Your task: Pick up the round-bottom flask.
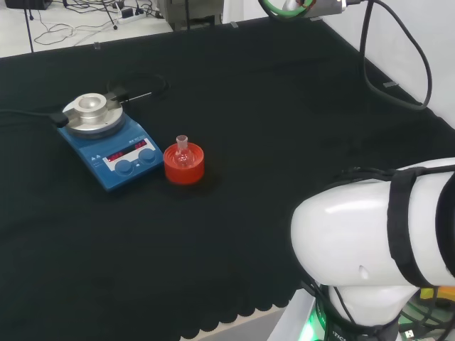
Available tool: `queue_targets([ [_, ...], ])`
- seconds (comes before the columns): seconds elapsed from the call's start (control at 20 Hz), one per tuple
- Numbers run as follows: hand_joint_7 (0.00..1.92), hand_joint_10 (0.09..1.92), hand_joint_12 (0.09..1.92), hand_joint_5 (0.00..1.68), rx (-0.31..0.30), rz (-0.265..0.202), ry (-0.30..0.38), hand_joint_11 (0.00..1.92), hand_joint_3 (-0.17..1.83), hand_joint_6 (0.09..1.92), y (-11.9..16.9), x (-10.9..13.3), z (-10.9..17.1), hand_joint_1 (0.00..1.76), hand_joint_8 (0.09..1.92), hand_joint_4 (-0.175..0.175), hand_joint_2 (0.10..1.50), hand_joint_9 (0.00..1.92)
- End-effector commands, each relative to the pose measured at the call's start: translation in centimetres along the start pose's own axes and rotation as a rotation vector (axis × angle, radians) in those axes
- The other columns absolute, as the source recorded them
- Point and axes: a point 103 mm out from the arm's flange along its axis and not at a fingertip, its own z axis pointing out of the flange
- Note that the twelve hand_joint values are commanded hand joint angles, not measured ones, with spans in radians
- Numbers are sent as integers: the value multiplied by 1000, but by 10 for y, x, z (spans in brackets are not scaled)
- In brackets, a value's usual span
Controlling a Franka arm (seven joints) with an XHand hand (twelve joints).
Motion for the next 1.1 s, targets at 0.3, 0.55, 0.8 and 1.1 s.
queue_targets([
  [0.3, 90, 652, 1405, 339, -3, 12, -5, 5, 327, 204, 4, 1, 3, 13, 553, 3, 1286, 214],
  [0.55, 94, 653, 1408, 353, 4, 32, 2, 8, 308, 187, 7, -4, 18, 14, 552, 1, 1295, 219],
  [0.8, 99, 654, 1409, 362, 17, 66, 21, 13, 294, 175, 19, -18, 41, 27, 553, 0, 1295, 227],
  [1.1, 126, 660, 1412, 404, 1, 76, 52, 33, 271, 170, 53, -31, 93, 92, 561, -2, 1283, 258],
])
